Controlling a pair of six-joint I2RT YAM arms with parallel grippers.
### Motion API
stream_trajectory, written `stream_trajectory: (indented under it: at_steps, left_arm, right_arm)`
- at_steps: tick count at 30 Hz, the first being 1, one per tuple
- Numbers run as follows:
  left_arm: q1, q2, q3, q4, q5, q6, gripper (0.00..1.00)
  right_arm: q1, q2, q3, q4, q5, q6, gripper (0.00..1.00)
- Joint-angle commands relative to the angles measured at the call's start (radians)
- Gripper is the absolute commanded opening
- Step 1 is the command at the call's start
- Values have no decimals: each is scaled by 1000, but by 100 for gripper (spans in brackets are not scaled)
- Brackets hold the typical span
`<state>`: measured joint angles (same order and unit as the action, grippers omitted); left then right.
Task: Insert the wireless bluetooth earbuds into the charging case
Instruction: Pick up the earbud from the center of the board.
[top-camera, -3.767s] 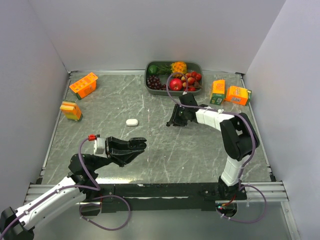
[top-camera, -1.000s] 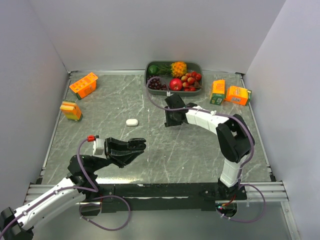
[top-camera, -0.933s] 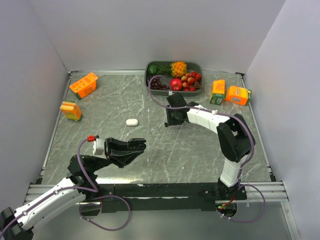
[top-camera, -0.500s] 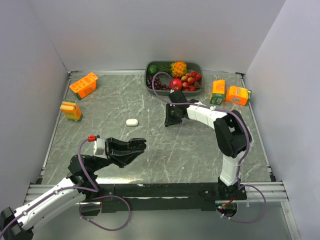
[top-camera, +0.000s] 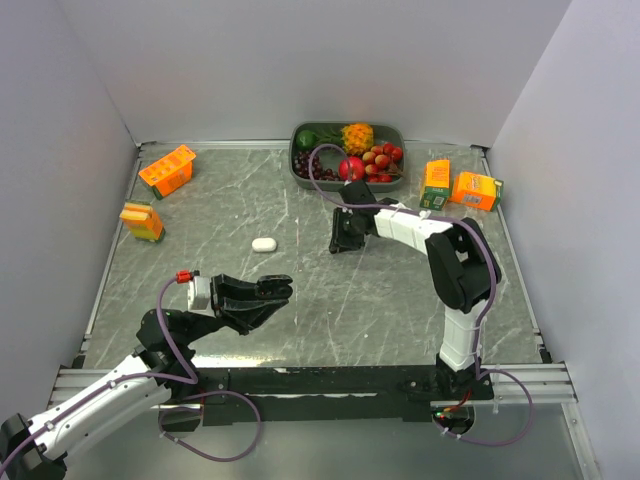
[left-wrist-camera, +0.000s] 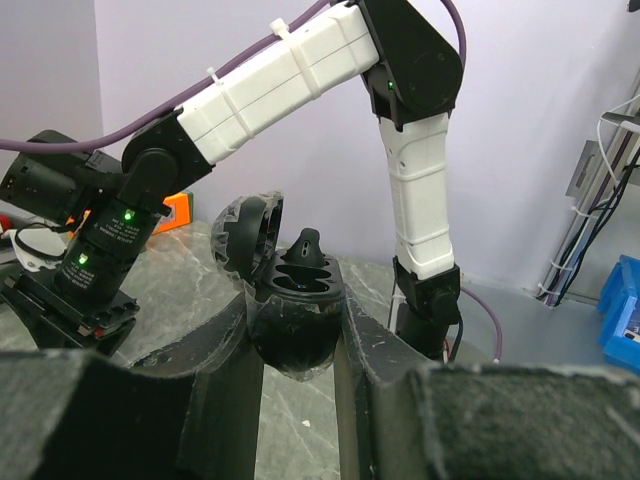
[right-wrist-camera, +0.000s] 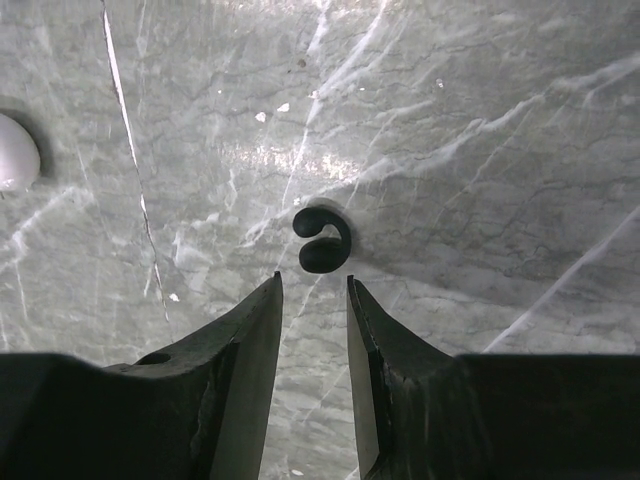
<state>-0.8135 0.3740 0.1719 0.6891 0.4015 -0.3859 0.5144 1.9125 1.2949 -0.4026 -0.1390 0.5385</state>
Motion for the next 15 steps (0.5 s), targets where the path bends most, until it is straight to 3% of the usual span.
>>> stream_trajectory:
  at_steps: [1, 15]
  left_arm:
    - [-4, -1, 14, 18, -10, 7, 1]
    - [-6, 3, 14, 23, -13, 5, 1]
  right_arm:
    - [-22, -6, -6, 41, -14, 35, 40]
    - [-39, 42, 6, 31, -42, 38, 40]
